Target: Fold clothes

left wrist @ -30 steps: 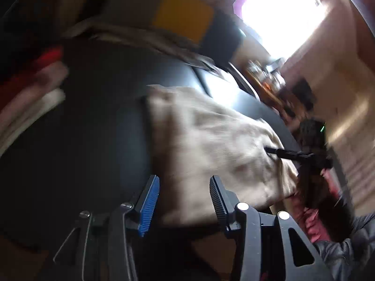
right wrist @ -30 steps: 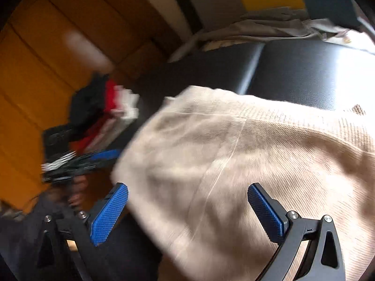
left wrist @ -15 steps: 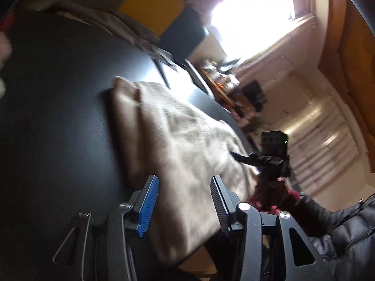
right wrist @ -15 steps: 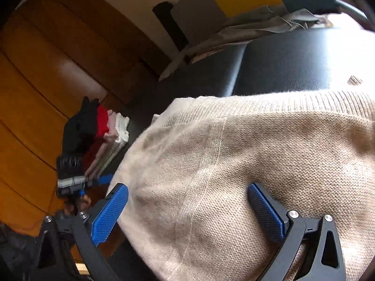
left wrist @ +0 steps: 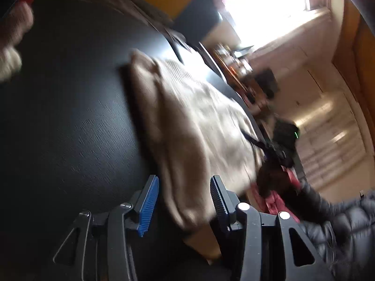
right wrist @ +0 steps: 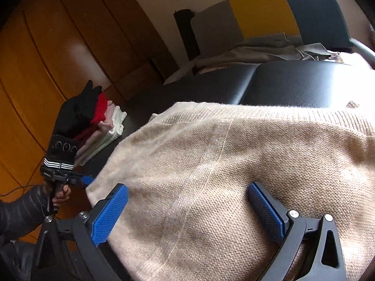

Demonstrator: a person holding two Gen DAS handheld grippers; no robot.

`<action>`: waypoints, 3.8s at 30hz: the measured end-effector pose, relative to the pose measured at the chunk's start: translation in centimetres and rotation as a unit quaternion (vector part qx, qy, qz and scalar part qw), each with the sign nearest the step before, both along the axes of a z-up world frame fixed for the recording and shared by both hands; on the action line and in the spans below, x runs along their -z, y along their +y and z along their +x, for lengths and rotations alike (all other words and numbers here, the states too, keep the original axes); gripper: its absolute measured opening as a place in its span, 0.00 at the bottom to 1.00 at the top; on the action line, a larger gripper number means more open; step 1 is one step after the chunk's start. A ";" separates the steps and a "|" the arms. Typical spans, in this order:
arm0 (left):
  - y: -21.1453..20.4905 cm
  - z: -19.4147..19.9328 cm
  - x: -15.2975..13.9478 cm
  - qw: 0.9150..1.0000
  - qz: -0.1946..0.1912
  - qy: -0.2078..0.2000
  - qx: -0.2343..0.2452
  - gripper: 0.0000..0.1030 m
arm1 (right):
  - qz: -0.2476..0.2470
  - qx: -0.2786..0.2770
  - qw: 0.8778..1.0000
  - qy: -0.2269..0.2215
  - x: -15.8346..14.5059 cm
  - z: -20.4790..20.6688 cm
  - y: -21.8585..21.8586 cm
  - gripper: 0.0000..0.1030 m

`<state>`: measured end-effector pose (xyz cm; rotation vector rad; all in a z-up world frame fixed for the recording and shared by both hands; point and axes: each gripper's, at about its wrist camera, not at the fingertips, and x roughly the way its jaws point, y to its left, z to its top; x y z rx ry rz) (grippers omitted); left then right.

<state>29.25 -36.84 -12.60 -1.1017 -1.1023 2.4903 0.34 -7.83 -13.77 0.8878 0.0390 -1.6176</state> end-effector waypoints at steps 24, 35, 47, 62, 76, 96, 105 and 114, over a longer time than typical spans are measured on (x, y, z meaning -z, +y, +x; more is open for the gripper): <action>2.6 -1.2 -0.4 1.000 -0.007 -0.017 0.000 0.38 | -0.018 -0.010 1.000 0.018 0.3 0.1 0.7 1.00; 6.4 -1.6 0.6 0.986 -0.094 -0.098 0.097 0.10 | -0.018 -0.013 0.999 0.023 0.2 0.0 0.8 1.00; 5.7 -6.7 -7.0 0.984 -0.174 -0.009 -0.033 0.26 | -0.001 -0.009 1.000 0.029 -0.2 0.2 0.6 1.00; 7.9 -15.3 -1.5 0.915 -0.375 -0.092 -0.117 0.40 | 0.157 0.139 0.973 0.100 -0.3 -4.5 2.2 1.00; 3.8 -15.9 -0.5 0.923 -0.346 -0.071 -0.151 0.44 | 0.135 0.108 0.978 0.113 0.5 -7.0 0.6 1.00; -3.6 -9.3 0.1 0.977 -0.084 -0.105 -0.164 0.54 | 0.058 0.114 0.989 0.075 0.7 -6.0 3.0 1.00; -3.3 -12.0 0.6 0.985 -0.046 -0.123 -0.110 0.57 | 0.051 0.112 0.990 0.072 0.8 -5.7 3.1 1.00; -5.3 -12.1 0.0 0.973 -0.039 -0.147 -0.173 0.12 | 0.044 0.073 0.996 0.038 0.2 -6.7 3.7 1.00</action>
